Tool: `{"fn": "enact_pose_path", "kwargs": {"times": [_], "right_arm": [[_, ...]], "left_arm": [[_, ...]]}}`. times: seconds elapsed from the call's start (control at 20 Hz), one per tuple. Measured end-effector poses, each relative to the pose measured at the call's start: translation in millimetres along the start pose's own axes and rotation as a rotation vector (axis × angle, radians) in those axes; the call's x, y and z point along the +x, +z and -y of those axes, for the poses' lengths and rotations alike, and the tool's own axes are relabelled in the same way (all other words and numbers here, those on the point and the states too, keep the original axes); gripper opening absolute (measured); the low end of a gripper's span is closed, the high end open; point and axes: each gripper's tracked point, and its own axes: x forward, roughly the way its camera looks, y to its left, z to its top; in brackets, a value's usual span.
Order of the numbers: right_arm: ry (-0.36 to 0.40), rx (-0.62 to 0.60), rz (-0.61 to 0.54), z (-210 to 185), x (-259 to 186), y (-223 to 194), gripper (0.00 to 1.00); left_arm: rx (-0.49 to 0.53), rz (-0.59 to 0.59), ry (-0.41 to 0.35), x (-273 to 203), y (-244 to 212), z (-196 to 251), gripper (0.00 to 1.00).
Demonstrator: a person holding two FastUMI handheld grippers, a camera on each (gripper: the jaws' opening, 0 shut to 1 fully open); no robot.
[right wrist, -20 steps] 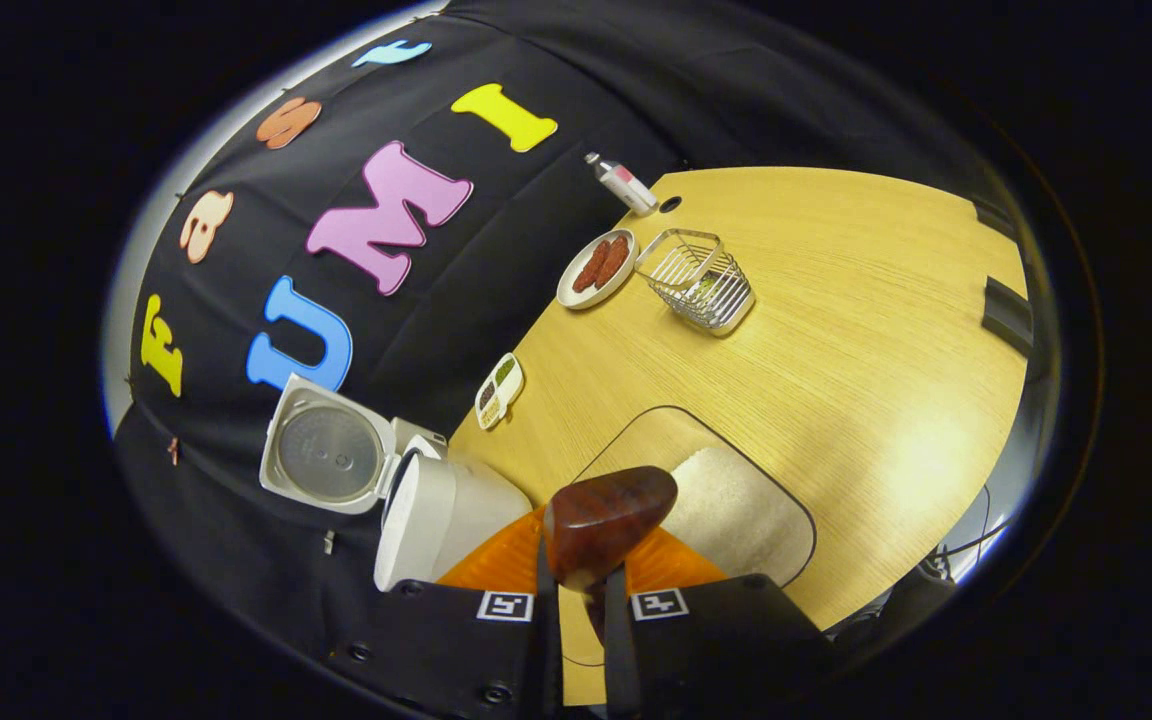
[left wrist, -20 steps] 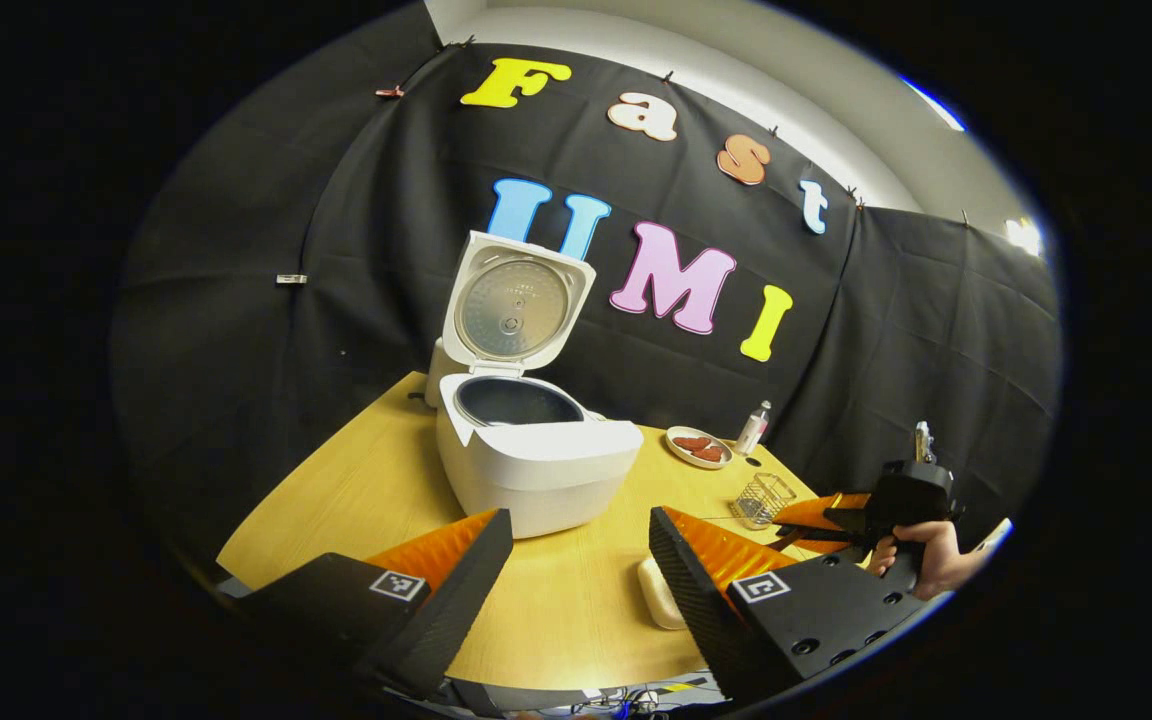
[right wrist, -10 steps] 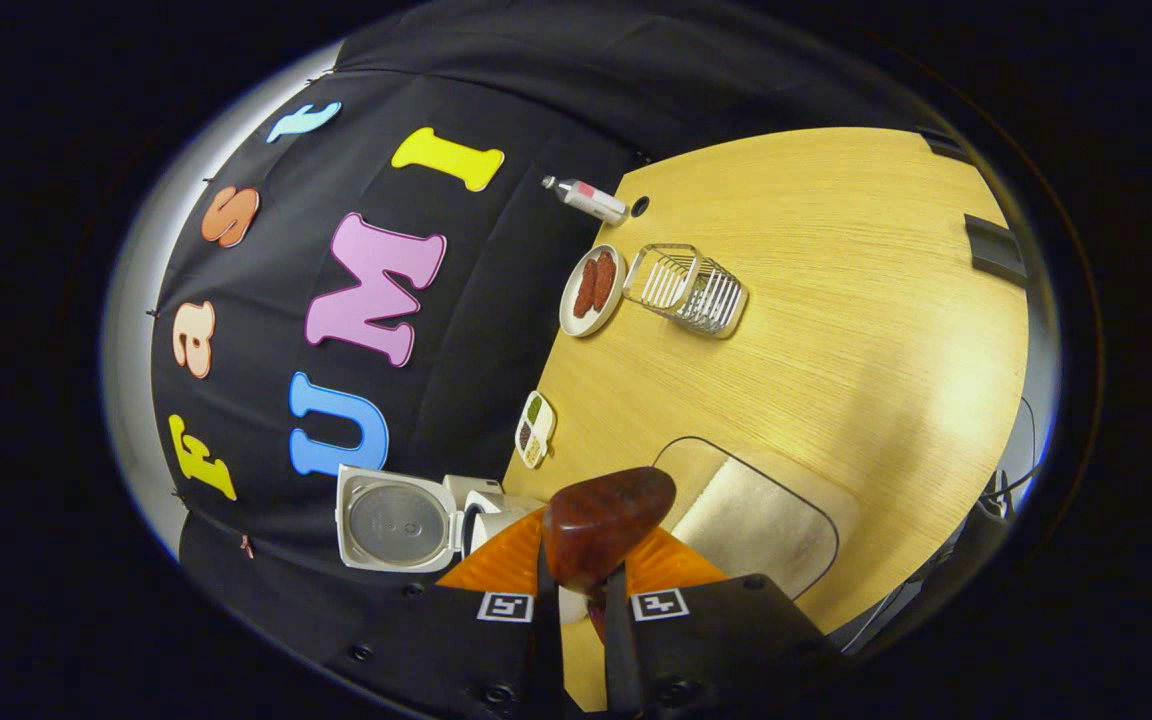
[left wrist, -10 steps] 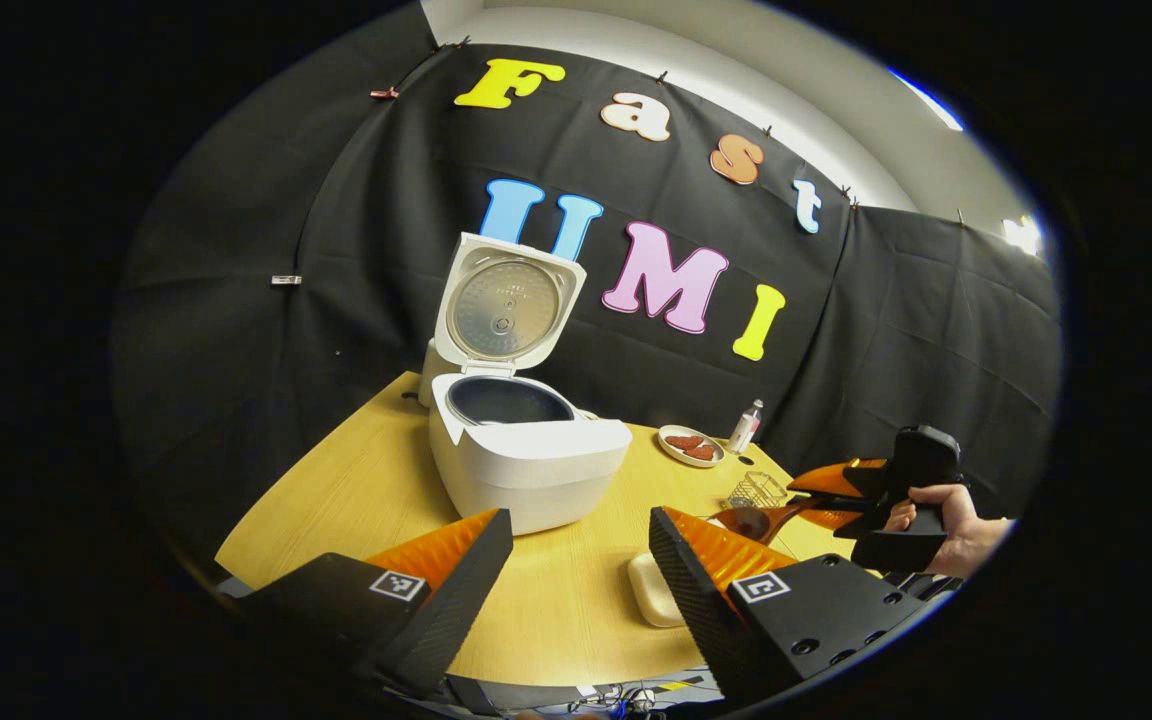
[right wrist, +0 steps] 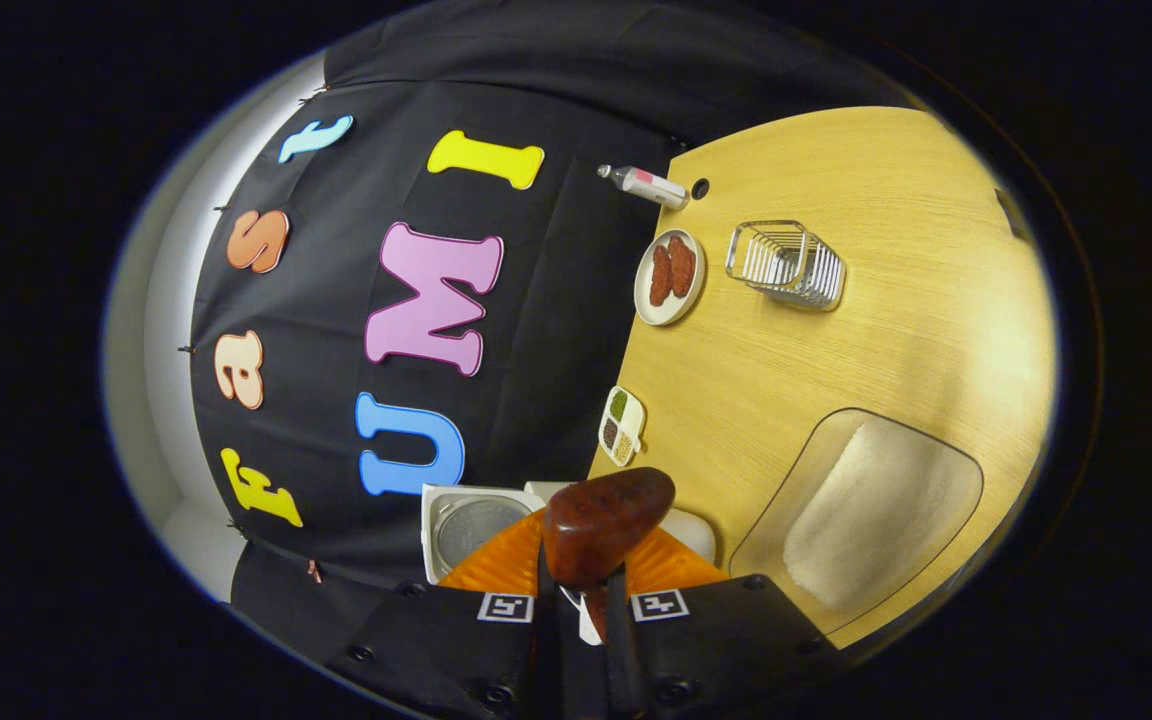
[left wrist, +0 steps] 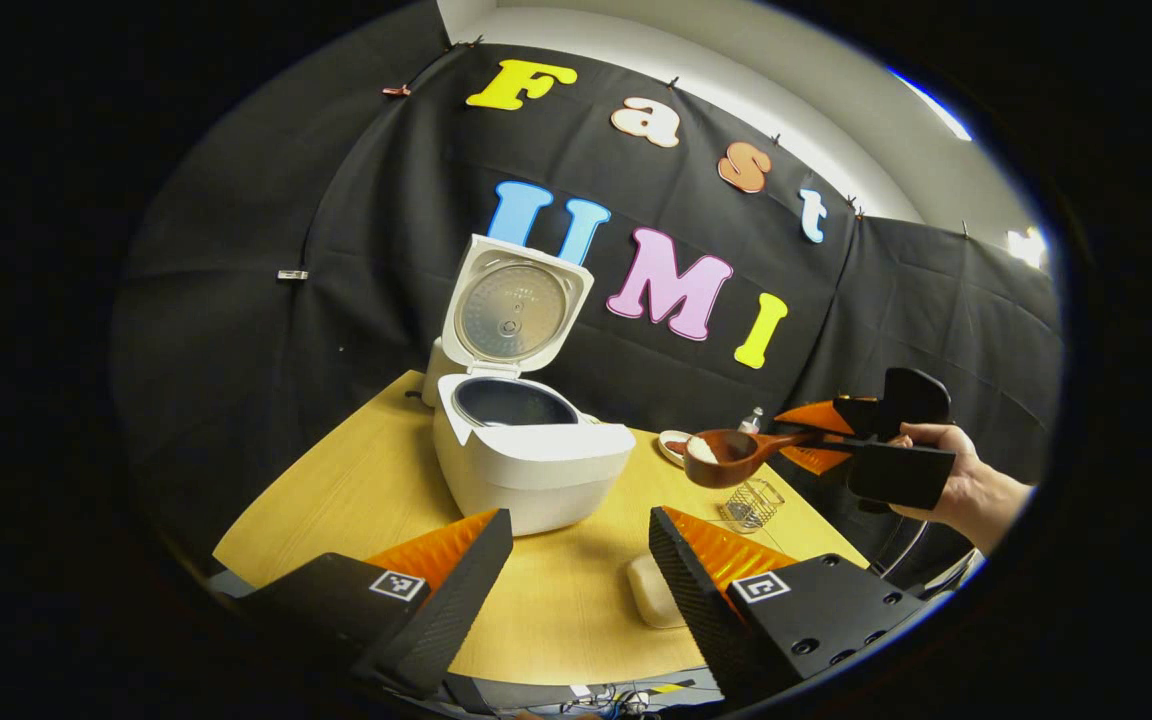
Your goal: Close the left gripper, press the button to open the rice cooker; take a wooden spoon from the chopstick holder with the right hand, scoop a spoonful of rice and pour it into the rice cooker, then put the wooden spoon back into the chopstick holder.
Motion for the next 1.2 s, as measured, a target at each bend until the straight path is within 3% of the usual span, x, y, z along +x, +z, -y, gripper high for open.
{"fn": "enact_pose_path", "kwargs": {"times": [0.4,0.75,1.2], "right_arm": [[0.038,-0.005,-0.042,-49.5,60.0,-47.2,0.21],[0.056,-0.098,-0.063,-81.8,135.3,-90.2,0.21],[0.09,-0.547,-0.071,-98.0,214.1,-150.6,0.21]], "left_arm": [[-0.081,0.021,0.09,3.4,9.9,-54.3,0.95],[-0.029,0.053,0.15,8.3,24.8,-88.2,0.95],[-0.084,0.049,0.189,18.1,19.6,-117.0,0.95]]}}
